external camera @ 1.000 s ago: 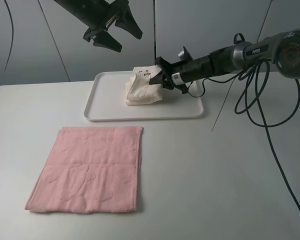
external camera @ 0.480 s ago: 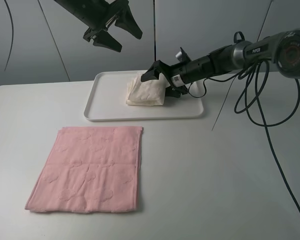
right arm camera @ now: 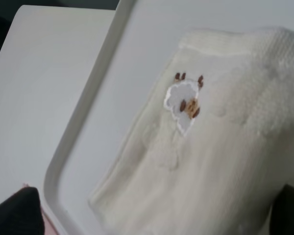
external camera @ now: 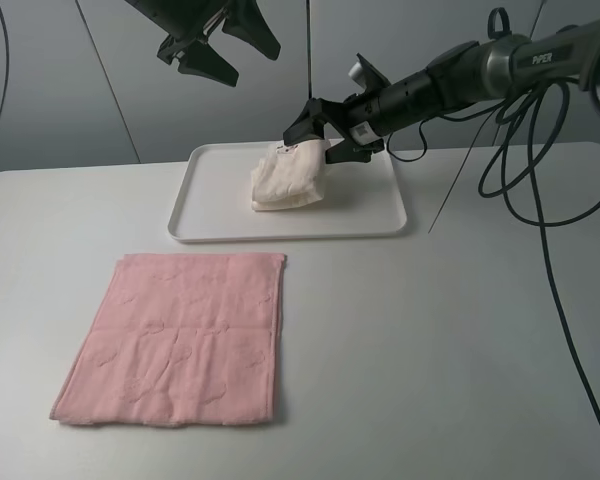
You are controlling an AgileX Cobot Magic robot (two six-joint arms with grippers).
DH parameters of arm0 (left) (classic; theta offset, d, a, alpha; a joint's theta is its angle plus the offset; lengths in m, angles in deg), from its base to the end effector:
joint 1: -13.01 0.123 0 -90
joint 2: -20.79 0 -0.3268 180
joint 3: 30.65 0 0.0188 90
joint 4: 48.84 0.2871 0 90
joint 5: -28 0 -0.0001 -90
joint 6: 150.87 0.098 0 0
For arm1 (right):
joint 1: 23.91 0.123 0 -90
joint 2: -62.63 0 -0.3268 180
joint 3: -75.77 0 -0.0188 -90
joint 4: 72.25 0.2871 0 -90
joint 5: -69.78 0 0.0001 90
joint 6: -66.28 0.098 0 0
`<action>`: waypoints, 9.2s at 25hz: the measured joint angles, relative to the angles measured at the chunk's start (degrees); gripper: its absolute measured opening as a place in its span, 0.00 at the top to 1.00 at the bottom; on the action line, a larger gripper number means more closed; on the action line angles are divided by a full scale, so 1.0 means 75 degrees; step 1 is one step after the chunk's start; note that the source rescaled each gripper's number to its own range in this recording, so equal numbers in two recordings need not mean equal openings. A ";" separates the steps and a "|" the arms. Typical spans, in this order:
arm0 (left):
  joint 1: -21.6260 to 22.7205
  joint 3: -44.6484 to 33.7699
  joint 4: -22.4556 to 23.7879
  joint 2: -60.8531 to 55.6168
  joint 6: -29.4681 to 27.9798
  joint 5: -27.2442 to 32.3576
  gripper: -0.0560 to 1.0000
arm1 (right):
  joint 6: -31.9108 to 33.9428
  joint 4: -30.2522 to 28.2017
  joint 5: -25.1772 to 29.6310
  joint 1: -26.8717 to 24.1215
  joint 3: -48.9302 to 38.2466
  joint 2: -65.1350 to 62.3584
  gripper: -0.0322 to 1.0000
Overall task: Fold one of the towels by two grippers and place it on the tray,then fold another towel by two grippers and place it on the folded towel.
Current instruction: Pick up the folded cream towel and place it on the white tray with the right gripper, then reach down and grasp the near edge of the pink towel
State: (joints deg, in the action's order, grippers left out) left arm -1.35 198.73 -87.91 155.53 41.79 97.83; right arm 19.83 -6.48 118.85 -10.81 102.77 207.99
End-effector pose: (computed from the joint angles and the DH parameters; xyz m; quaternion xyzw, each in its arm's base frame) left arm 0.5223 -0.1936 0.3286 0.1711 0.9055 -0.3343 0.1975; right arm 0.5422 0.1956 0.1317 -0.1466 0.8778 0.4015 0.2162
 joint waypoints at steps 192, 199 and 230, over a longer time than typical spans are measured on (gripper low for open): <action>-0.1345 -1.3453 0.5648 -0.4237 0.5477 -0.5387 0.03 | 0.3565 -0.9213 -0.1858 0.7458 -0.5331 -0.2523 0.96; -0.1345 -1.3466 0.5867 -0.4237 0.5370 -0.5544 0.03 | 0.3582 -0.9218 -0.1858 0.7458 -0.5331 -0.2523 0.96; -0.1345 -1.3466 0.6833 -0.4209 0.4588 -0.6021 0.95 | 0.3799 -0.9218 -0.1844 0.7458 -0.5331 -0.2523 0.96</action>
State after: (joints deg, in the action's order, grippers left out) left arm -11.44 97.74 -36.66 123.96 76.20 52.67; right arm 48.32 -75.61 105.02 45.12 62.78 189.06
